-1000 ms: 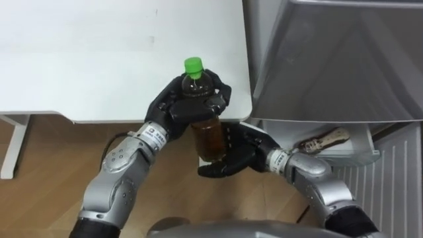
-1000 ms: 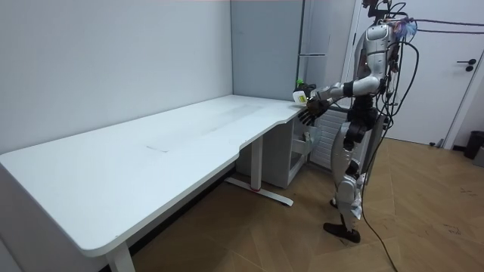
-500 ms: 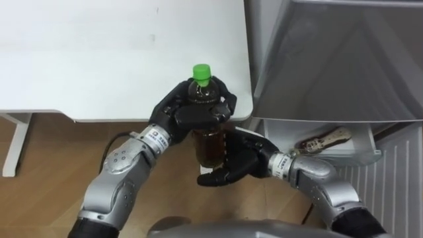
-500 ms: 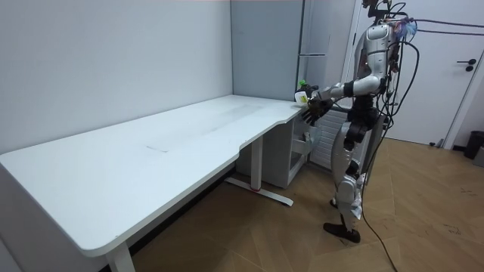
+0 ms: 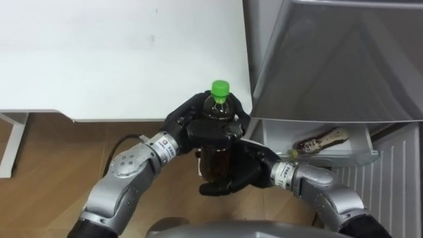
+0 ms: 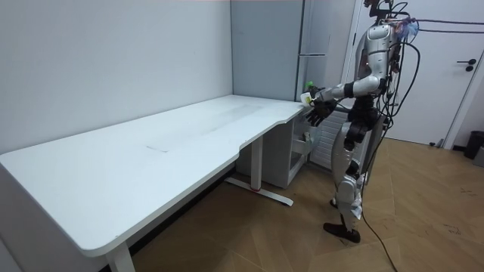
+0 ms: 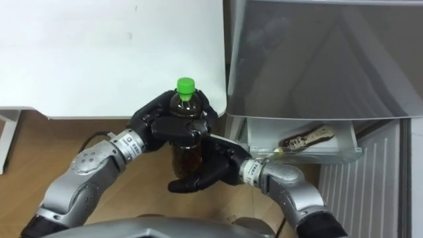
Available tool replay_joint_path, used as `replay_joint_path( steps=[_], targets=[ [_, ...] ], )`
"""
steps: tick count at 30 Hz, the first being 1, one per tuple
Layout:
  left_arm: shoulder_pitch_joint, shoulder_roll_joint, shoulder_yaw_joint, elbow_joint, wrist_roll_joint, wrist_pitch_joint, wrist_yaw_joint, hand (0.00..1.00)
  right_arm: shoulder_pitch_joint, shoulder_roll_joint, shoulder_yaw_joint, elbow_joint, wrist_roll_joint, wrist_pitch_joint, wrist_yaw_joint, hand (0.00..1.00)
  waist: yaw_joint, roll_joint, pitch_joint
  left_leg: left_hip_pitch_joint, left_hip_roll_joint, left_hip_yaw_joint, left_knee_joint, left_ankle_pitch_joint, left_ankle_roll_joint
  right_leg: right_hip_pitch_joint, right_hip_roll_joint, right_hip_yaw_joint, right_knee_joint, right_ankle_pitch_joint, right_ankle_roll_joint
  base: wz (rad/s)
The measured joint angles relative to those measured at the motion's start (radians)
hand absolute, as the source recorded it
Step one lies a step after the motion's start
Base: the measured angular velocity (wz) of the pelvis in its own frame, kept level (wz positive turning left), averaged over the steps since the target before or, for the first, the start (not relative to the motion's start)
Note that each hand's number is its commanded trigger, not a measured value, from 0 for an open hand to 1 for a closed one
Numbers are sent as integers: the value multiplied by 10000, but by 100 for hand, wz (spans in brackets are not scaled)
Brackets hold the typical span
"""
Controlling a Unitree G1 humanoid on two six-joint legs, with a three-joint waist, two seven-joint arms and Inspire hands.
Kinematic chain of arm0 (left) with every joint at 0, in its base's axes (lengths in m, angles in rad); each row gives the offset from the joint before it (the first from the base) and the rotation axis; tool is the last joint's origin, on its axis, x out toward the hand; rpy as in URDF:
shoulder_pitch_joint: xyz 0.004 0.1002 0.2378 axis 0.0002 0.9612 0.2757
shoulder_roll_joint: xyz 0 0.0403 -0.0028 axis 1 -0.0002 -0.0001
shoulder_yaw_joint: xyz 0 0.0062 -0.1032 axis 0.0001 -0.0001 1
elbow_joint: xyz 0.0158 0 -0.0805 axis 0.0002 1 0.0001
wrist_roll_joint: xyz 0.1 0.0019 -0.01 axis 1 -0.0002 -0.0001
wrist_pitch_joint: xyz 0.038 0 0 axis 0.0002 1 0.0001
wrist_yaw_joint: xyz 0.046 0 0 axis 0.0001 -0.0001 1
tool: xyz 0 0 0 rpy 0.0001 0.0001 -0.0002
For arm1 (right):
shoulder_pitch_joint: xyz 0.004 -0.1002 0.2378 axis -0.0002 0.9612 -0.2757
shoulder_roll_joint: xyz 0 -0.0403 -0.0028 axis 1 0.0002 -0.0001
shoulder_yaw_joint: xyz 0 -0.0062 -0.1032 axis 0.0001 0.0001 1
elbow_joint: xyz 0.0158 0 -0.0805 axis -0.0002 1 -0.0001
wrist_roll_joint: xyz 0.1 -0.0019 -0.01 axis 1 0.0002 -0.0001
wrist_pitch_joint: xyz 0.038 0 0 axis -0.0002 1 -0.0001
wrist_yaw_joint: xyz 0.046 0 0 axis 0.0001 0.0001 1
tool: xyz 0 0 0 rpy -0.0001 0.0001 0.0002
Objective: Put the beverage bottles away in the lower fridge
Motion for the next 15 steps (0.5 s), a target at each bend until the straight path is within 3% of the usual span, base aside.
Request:
replay_joint_path(
  steps=[4,10,11,12,14,15],
  targets=[
    [-3,83,-204,0,39,-41,2,100,0,-256,238,-2,610,0,-96,0,-5,14,-1,-9,3,-8,16,0,0,-64,-6,-6,104,0,0,0],
    [-5,101,-320,0,45,-101,2,100,0,-282,236,-3,765,-1,-122,0,-2,54,13,-21,-5,-6,26,0,1,-86,-17,-21,130,0,0,0],
    [-5,111,-369,0,46,-101,2,100,0,-288,239,-3,815,0,-129,50,0,70,16,-23,-5,-6,26,0,1,-89,-17,-23,130,0,0,0],
    [-5,116,-382,0,46,-102,3,100,0,-292,239,-3,846,0,-131,73,-1,80,17,-24,-5,-6,25,0,1,-91,-17,-25,130,0,0,0],
    [-6,120,-399,0,45,-104,3,100,0,-319,245,-2,1028,0,-145,100,-4,106,15,-26,-4,-7,16,-1,1,-96,-16,-30,130,0,0,0],
    [-6,120,-401,0,45,-105,3,100,0,-331,247,-3,1051,-1,-149,100,-2,111,14,-25,-4,-7,14,0,1,-97,-16,-31,130,0,0,0]
  ],
)
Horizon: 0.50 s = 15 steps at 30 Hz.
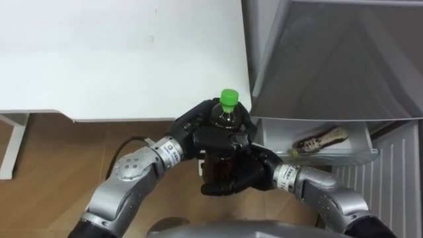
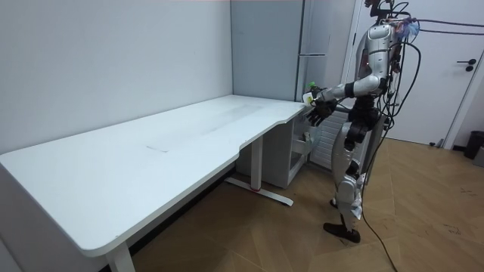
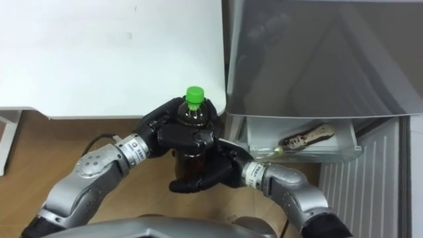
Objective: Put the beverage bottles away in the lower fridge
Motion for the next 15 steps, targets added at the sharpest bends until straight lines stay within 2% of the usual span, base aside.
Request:
replay_joint_path(
  steps=[7,11,15],
  targets=[
    [-8,-2,-165,0,-13,-1,-68,100,-1,-51,67,-1,39,-12,-150,100,5,5,0,1,-1,0,-14,0,0,-9,0,-11,-1,0,0,0],
    [-7,8,-89,12,-455,6,-67,100,-1,-304,378,-258,-21,-417,-146,100,3,8,2,0,-1,1,-14,0,0,-9,0,-13,-1,0,0,0],
    [-7,5,-61,14,-845,5,-12,100,-1,-337,384,-315,-20,-544,-144,100,3,12,3,0,0,0,-13,0,0,-6,-1,-18,0,0,0,0]
  ],
)
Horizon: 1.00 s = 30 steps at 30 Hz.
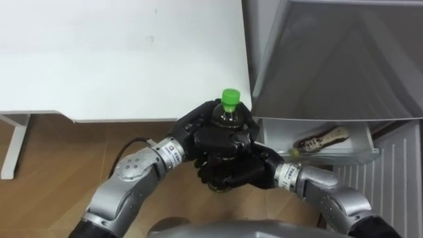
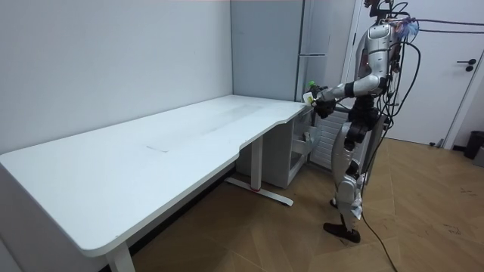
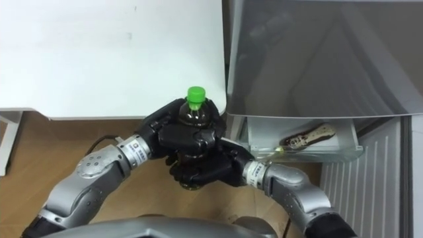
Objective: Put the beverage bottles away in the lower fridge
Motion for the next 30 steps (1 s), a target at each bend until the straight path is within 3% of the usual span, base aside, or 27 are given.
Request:
replay_joint_path(
  steps=[3,4,5,6,7,30],
  targets=[
    [1,0,-13,2,-113,0,28,99,0,8,3,0,8,-5,0,100,1,1,1,-1,0,0,0,0,0,-1,0,-1,0,0,0,0],
    [1,-20,-1,36,-156,0,38,92,0,10,3,0,22,-26,0,100,1,1,1,-2,0,0,0,0,0,-2,0,-2,0,0,0,0],
    [1,-50,42,68,-333,0,81,77,1,14,14,0,70,-45,1,100,-1,1,2,-2,0,0,0,0,0,-3,0,-2,0,0,0,0],
    [0,-60,53,68,-392,-1,110,45,1,23,11,0,110,-48,1,100,-1,1,2,-3,0,0,-1,0,0,-3,0,-3,-1,0,0,0],
    [-1,-69,63,67,-483,-15,134,0,1,28,9,0,199,-47,1,100,1,1,1,-2,0,0,-1,0,0,-3,0,-5,-1,0,0,0],
    [-10,8,49,66,-217,-221,178,0,5,81,198,1,534,12,160,100,-16,-4,4,-29,0,-2,-1,-1,0,-21,3,-14,-3,0,0,0]
  ],
)
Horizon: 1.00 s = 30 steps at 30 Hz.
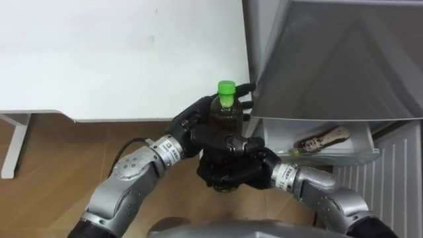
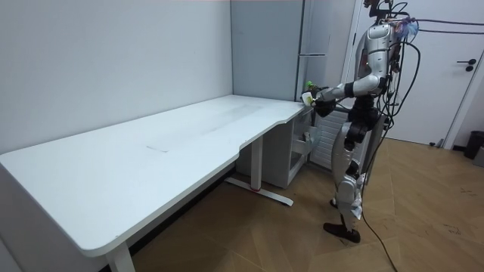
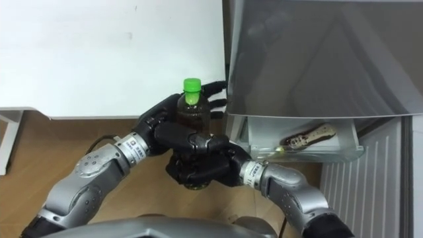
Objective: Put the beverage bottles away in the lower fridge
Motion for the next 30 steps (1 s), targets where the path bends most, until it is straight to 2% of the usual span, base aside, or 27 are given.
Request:
replay_joint_path(
  steps=[10,15,18,23,25,30],
  targets=[
    [-284,12,17,-75,3,-180,87,0,2,-30,356,2,1110,-21,13,100,40,-27,8,68,1,14,0,1,0,31,0,18,-9,0,0,0],
    [-439,53,216,-748,1007,-180,244,0,1,47,251,0,1200,-243,86,100,46,-2,21,55,10,4,9,1,0,25,5,7,-10,0,-1,0],
    [-586,47,639,-1119,1099,-288,241,0,70,-13,200,1,1114,-200,85,100,84,47,53,33,9,3,-5,0,-1,29,8,21,-15,0,-1,0],
    [-653,-101,1486,-2433,1074,-1028,467,0,545,-86,-3,0,901,-81,82,100,243,160,88,63,6,1,-11,0,-1,40,9,49,-18,0,0,-1],
    [-664,-181,1767,-2646,1001,-1179,578,0,567,-76,-166,0,614,-47,86,100,381,196,90,92,6,40,-5,1,1,34,5,60,-11,0,0,-4],
    [-655,-255,3088,-2689,791,-1220,1321,0,884,-57,-917,3,134,70,213,100,803,219,84,287,16,22,-31,3,1,191,5,33,-26,-1,1,-1]
  ],
)
